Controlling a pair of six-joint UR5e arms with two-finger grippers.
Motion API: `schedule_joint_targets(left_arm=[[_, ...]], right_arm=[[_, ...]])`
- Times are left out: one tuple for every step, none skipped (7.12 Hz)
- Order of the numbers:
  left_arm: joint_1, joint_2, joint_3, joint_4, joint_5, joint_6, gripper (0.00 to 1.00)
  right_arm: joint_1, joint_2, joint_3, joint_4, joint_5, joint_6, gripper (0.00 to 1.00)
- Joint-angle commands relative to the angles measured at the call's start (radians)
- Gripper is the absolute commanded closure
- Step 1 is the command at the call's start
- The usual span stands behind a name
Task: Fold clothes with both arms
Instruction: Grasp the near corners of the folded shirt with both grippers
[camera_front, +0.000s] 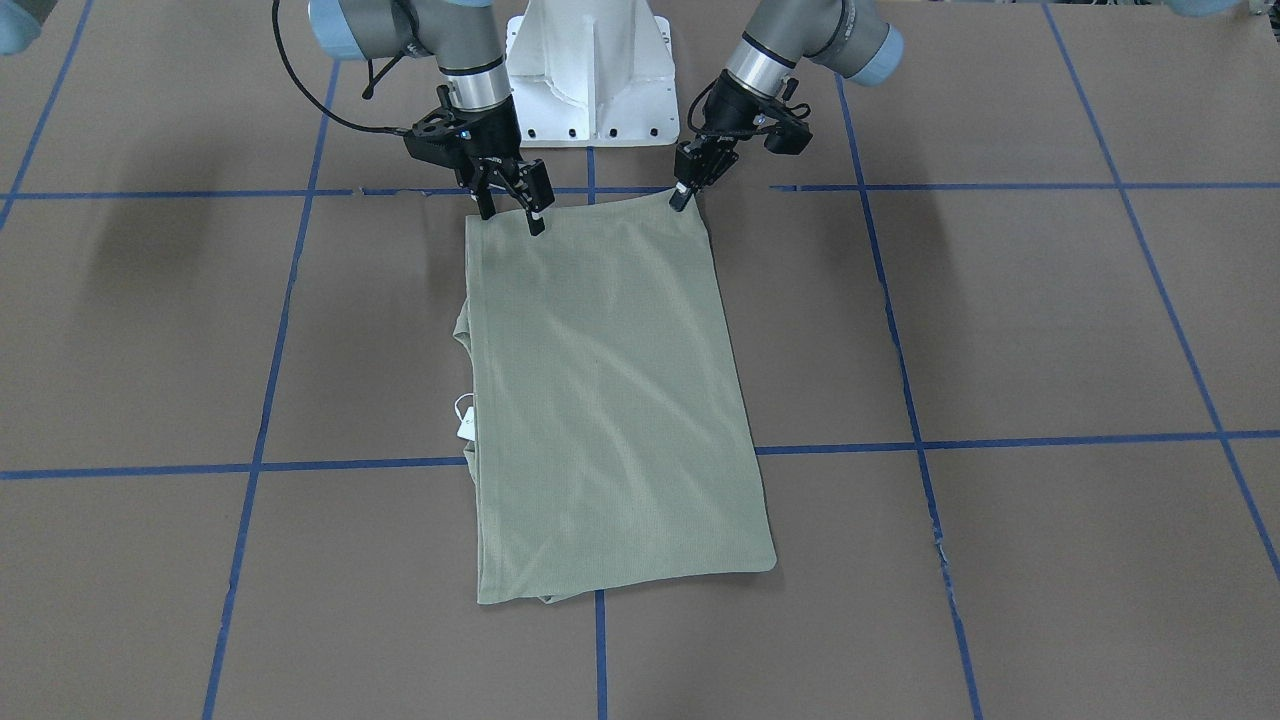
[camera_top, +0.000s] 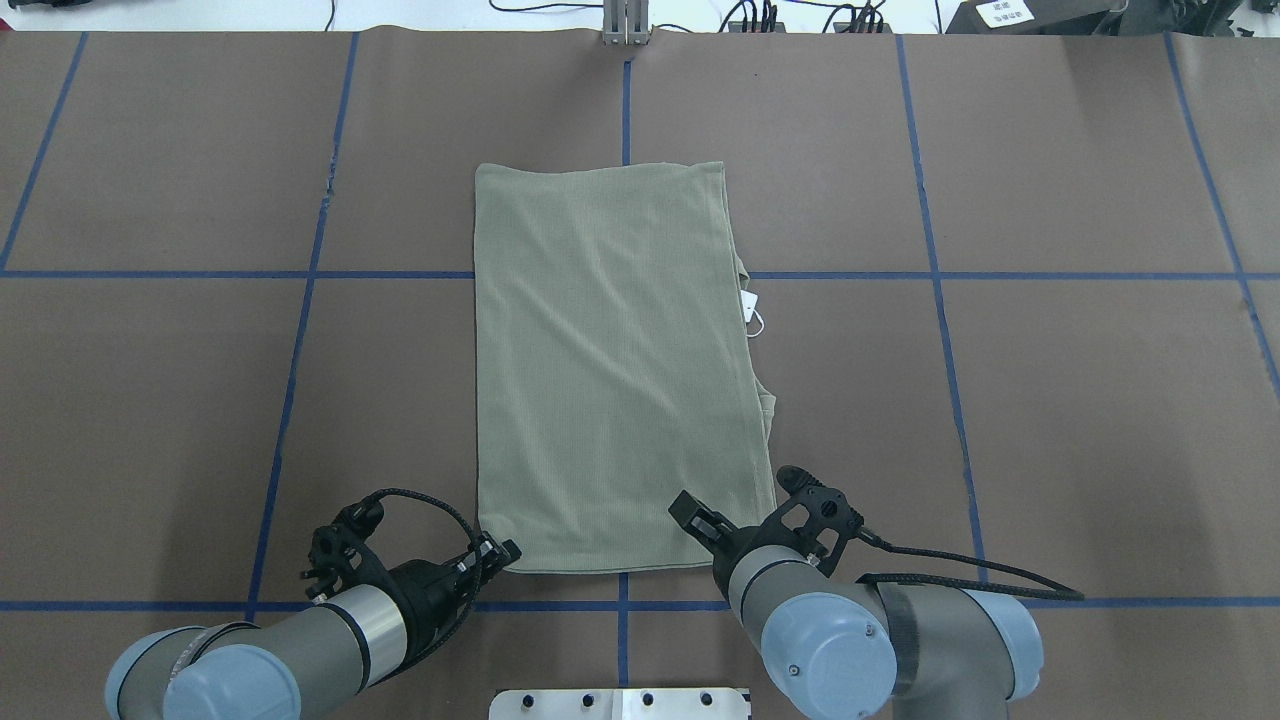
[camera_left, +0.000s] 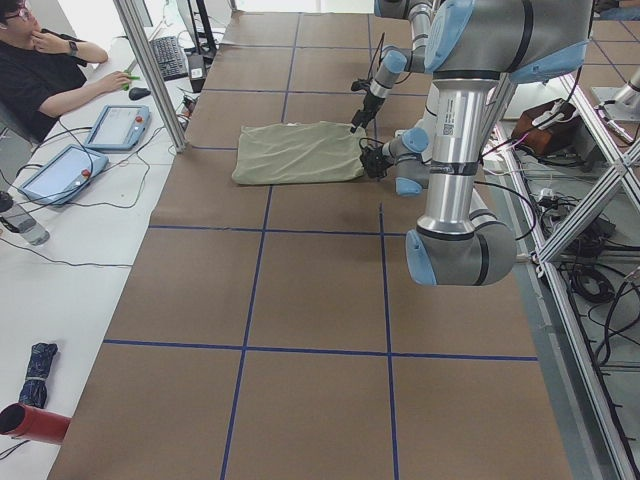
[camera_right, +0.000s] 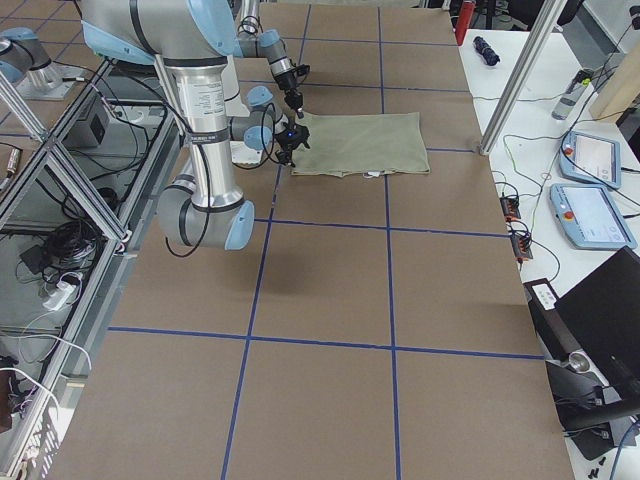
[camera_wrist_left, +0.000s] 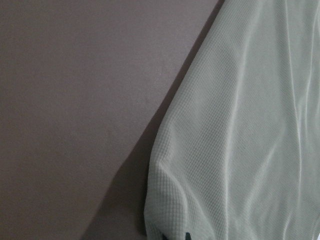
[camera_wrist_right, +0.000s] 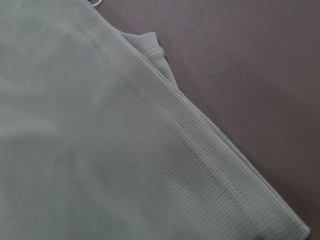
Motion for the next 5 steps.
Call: schedule_joint_targets(left_arm=[[-0.001, 0.001, -0.001, 0.000, 0.001, -0.001, 1.00], [-0.001, 0.003, -0.001, 0.000, 0.001, -0.001, 1.00], [0.001, 0.003, -0.001, -0.001, 0.001, 0.001, 1.00], [0.001, 0.003, -0.001, -0.001, 0.001, -0.001, 1.00], [0.001, 0.003, -0.001, -0.001, 0.001, 0.001, 1.00]], right_arm=[[-0.002, 0.005, -0.005, -0.002, -0.002, 0.002, 0.02], [-0.002, 0.005, -0.005, -0.001, -0.016, 0.013, 0.13], [-0.002, 0.005, -0.013, 0.001, -0.036, 0.034, 0.31], [-0.002, 0.008, -0.011, 0.008, -0.036, 0.051, 0.71], [-0.002, 0.012, -0.011, 0.010, -0.036, 0.064, 1.00]])
